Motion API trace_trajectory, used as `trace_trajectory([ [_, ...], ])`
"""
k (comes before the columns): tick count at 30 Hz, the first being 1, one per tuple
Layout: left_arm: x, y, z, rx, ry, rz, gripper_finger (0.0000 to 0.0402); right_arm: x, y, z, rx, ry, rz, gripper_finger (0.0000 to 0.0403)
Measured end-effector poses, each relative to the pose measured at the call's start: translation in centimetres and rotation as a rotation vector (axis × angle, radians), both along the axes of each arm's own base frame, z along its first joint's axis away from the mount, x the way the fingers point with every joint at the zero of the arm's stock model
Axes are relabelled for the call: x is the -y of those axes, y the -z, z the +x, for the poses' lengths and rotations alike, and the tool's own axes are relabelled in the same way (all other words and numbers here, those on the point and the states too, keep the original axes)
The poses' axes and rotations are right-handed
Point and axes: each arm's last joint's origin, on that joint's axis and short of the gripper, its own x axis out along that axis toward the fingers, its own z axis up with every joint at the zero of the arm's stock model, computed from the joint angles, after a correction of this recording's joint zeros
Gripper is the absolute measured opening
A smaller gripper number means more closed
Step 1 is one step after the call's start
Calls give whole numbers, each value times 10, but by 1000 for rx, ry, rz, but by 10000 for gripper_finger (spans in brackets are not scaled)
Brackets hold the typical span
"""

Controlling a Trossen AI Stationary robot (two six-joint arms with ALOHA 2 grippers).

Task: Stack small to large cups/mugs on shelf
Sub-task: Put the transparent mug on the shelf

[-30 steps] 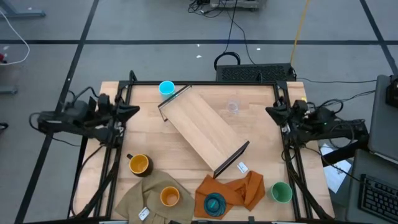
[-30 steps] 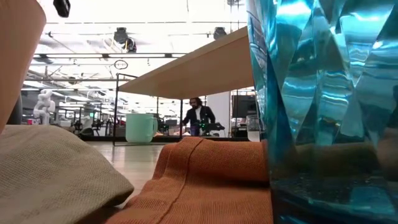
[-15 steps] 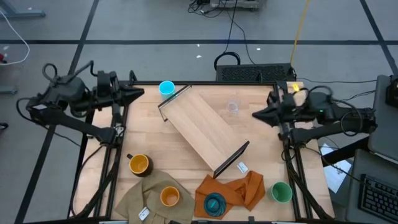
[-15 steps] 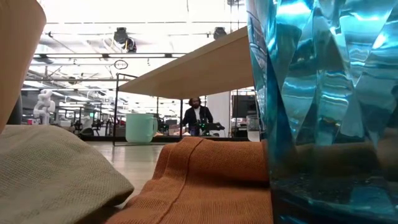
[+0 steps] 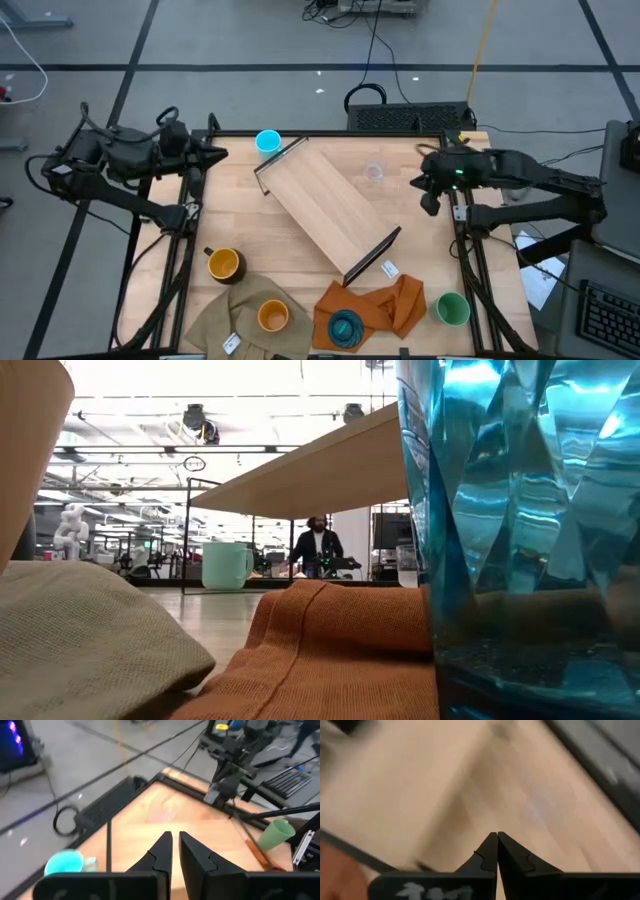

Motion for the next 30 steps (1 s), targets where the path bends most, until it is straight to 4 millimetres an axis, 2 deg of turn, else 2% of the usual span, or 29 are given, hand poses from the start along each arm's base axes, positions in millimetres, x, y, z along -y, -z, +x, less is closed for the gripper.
trace_trajectory([
  [3,0,2,-3,-7,-16,-29,33,16,14,12,-131,17,25,0],
  [8,0,2,-3,-7,-17,-32,33,40,31,41,-172,-112,41,21],
  [11,0,2,-3,-6,-18,-33,33,47,43,56,-223,-187,7,56],
  [15,0,2,-3,-1,-23,-46,33,56,53,69,-253,-196,-31,117],
  [19,0,2,-3,0,-23,-52,33,63,57,82,-233,-267,-140,159],
  [23,0,2,-3,-3,-22,-49,33,75,62,90,-238,-302,-217,167],
  [30,0,2,-3,-9,-15,-36,33,97,80,90,-303,-261,-140,159],
])
